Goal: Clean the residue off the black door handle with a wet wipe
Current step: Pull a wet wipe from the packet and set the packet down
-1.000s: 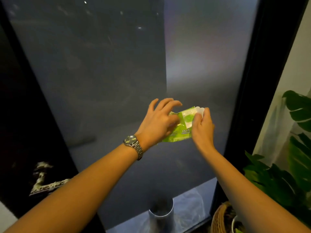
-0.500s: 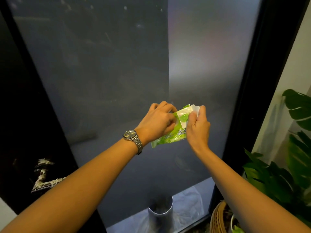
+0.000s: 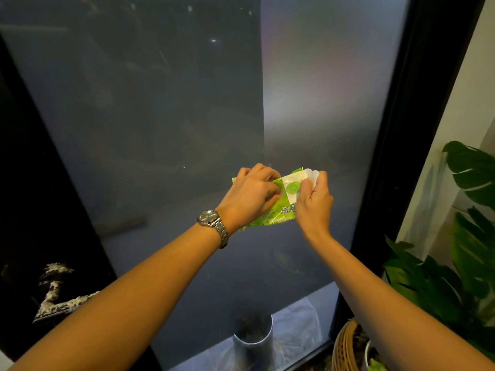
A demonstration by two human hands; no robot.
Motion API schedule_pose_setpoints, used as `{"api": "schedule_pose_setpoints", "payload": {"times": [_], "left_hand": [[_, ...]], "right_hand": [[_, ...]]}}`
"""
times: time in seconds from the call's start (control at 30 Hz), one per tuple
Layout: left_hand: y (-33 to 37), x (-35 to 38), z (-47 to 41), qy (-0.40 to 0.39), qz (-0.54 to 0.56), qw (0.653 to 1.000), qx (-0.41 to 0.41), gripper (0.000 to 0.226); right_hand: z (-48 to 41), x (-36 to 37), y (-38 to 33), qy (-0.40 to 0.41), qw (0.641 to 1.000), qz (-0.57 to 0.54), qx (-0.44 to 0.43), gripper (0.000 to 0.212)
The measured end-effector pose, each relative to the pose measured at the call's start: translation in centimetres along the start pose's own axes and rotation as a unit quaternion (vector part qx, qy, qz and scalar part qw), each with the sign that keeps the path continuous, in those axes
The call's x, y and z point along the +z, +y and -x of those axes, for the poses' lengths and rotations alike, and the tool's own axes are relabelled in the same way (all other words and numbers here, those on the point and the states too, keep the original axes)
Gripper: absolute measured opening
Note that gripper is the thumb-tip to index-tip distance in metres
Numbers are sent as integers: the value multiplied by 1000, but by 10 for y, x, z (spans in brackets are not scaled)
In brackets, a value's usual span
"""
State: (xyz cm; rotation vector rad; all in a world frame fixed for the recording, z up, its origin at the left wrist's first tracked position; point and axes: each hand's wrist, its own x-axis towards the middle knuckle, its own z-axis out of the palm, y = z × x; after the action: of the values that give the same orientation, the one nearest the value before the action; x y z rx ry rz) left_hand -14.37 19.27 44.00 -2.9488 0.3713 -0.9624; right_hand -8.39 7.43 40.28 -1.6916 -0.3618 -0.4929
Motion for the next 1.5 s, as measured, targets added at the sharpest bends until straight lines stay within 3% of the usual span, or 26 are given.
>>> {"api": "schedule_pose_setpoints", "payload": {"times": [0.27, 0.4, 0.57, 0.67, 0.8, 0.93, 1.03, 1.2, 1.27, 1.43, 1.5], "left_hand": [[2, 3, -7, 6, 44, 999, -16, 18], [8, 3, -7, 18, 130, 989, -66, 13], [20, 2, -6, 45, 318, 931, -174, 12], [23, 3, -9, 89, 356, 902, -226, 16], [18, -4, -21, 143, 426, 840, -304, 24], [12, -9, -23, 99, 452, 823, -328, 19], [9, -6, -19, 110, 453, 820, -331, 16], [2, 11, -11, 62, 244, 918, -306, 32], [5, 19, -7, 16, 200, 930, -308, 26], [16, 32, -2, -122, 225, 904, -343, 55], [18, 35, 0, -156, 274, 870, -379, 56]], "right_hand": [[-7, 0, 7, -6, 1000, -6, 1, 13], [-12, -3, 10, -5, 1000, 16, -13, 14], [-10, -3, 15, -21, 997, 66, -31, 19], [-9, -7, 22, -30, 994, 99, -32, 13], [-5, -12, 34, -44, 991, 123, -36, 12], [-4, -16, 38, -49, 991, 117, -31, 11], [-5, -20, 38, -40, 991, 120, -41, 13], [-8, -29, 37, 16, 996, 86, -26, 22], [-11, -32, 38, 37, 996, 84, -15, 22], [-10, -41, 48, 79, 993, 90, -6, 24], [-9, -45, 52, 96, 992, 78, 6, 27]]}}
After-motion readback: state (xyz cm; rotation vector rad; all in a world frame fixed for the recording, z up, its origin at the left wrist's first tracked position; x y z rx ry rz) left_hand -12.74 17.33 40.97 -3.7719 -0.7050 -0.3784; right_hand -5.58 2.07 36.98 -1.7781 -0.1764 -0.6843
